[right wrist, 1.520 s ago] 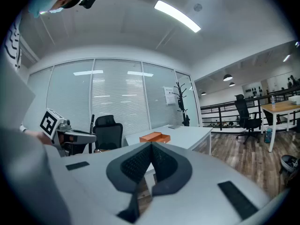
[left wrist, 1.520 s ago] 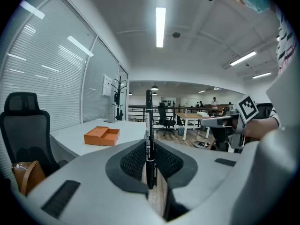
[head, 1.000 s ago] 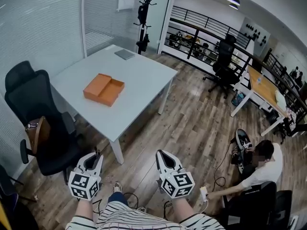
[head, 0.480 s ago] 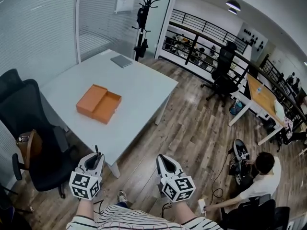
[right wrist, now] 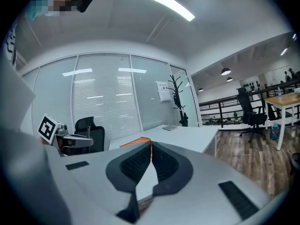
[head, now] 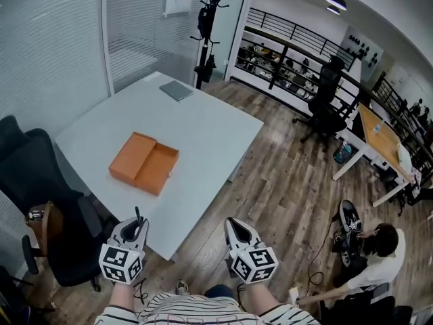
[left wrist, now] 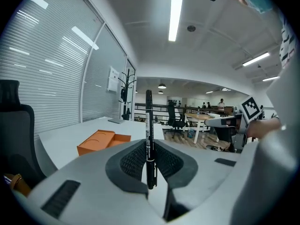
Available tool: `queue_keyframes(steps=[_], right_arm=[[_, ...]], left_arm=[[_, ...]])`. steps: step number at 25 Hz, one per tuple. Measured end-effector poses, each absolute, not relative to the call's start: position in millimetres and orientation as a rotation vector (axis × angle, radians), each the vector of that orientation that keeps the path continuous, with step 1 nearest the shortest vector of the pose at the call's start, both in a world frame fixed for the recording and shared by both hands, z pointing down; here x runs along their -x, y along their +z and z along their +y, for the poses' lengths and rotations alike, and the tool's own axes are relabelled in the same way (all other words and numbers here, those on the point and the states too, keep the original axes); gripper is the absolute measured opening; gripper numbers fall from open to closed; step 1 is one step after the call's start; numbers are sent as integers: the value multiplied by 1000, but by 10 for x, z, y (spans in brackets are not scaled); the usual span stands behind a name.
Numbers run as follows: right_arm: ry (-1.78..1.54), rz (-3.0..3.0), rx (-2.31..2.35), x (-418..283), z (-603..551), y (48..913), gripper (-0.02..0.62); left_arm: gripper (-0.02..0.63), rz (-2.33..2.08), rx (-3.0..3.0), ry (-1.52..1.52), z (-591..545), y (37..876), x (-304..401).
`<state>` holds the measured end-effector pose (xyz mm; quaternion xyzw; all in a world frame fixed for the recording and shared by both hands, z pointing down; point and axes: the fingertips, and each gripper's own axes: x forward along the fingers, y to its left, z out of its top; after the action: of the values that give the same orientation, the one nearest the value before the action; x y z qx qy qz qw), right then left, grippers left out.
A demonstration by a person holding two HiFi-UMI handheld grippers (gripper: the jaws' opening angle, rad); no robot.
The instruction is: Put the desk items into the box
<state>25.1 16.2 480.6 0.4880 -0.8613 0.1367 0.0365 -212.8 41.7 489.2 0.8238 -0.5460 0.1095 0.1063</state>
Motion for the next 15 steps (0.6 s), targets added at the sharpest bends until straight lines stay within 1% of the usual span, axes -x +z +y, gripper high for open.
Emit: queue_keyframes(steps=[6, 15], right_arm=[[455, -2684, -1398, -318, -442, 4921, 26], [440, -2781, -1083, -414, -1464, 4945, 26]], left_arm=[[57, -1686, -2326, 346, 94, 5048, 2086], [57, -1948, -2111, 271, -460, 4963, 1858]])
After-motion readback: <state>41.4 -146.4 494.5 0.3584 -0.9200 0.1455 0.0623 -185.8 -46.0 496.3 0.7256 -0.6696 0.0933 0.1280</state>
